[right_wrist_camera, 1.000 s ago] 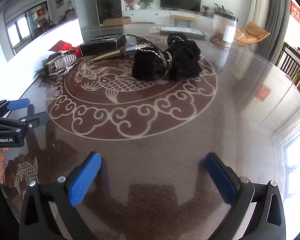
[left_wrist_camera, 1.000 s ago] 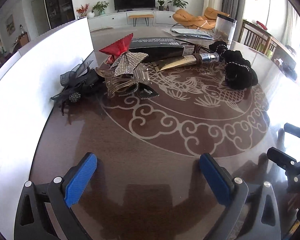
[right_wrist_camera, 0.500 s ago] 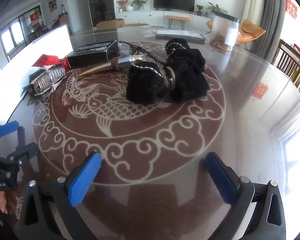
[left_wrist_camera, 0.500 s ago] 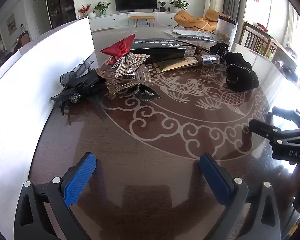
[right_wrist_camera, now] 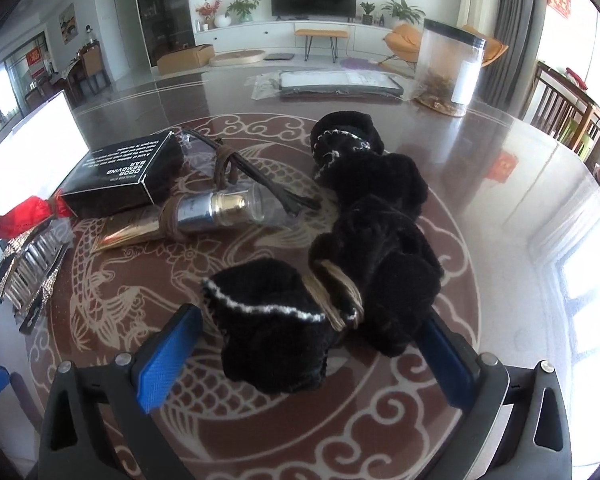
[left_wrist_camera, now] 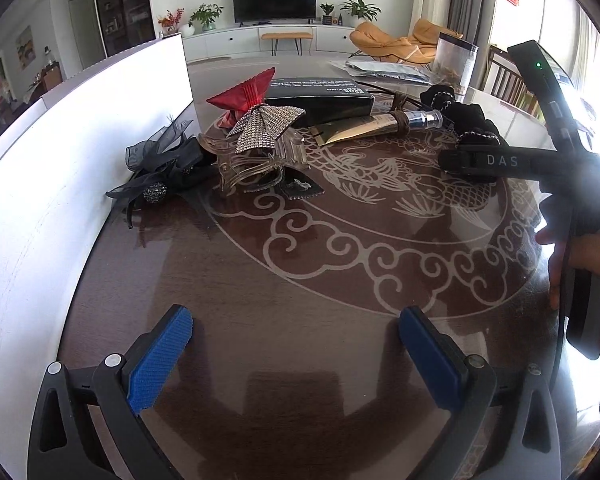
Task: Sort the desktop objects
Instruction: 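Grasp the black fuzzy scrunchie with the right tool while the left tool returns to the table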
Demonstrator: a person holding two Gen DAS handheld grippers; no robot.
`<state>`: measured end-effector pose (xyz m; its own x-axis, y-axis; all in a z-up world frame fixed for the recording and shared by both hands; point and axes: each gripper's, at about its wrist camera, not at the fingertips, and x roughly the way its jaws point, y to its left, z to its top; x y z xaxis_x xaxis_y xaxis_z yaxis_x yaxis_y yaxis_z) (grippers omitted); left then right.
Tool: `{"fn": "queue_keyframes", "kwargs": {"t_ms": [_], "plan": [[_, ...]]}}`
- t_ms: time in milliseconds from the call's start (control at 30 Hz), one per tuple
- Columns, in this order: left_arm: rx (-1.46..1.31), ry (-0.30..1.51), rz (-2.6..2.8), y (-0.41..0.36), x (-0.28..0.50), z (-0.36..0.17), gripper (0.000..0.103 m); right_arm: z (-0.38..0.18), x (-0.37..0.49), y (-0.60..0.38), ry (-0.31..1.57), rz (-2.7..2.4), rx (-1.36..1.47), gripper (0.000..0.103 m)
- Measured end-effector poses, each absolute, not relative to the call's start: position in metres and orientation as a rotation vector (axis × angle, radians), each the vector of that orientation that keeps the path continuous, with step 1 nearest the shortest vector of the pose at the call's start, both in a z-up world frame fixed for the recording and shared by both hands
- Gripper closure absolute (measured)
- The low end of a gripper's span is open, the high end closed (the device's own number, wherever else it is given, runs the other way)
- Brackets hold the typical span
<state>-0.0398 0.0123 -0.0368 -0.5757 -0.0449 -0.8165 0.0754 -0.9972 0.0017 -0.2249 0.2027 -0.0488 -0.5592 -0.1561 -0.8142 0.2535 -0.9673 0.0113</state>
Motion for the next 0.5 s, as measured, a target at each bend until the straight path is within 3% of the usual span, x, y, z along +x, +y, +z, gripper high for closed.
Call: {"fn": "queue_keyframes", "kwargs": {"t_ms": [33, 100, 167, 267, 500], "plan": [[1.413, 0.051, -2.729, 0.013, -0.040, -0.037, 0.000, -0.048, -0.227, 0.204, 0.139, -2.578, 1.330, 0.000], [1.413, 0.051, -2.730, 0.012, -0.040, -0.037, 0.000, -0.046, -0.226, 0.207, 0.145, -2.607, 1.306, 0.012], [1.413, 0.051, -2.730, 0.012, -0.040, -0.037, 0.000, -0.043, -0.222, 0.211, 0.164, -2.620, 1.271, 0.039], [1.413, 0.051, -2.730, 0.014, -0.044, -0.038, 0.000, -0.041, -0.214, 0.223, 0.175, -2.601, 1.248, 0.054], [1.412, 0.057, -2.712, 0.016, -0.052, -0.039, 0.000, -0.042, -0.155, 0.247, 0.231, -2.519, 1.208, 0.055]]}}
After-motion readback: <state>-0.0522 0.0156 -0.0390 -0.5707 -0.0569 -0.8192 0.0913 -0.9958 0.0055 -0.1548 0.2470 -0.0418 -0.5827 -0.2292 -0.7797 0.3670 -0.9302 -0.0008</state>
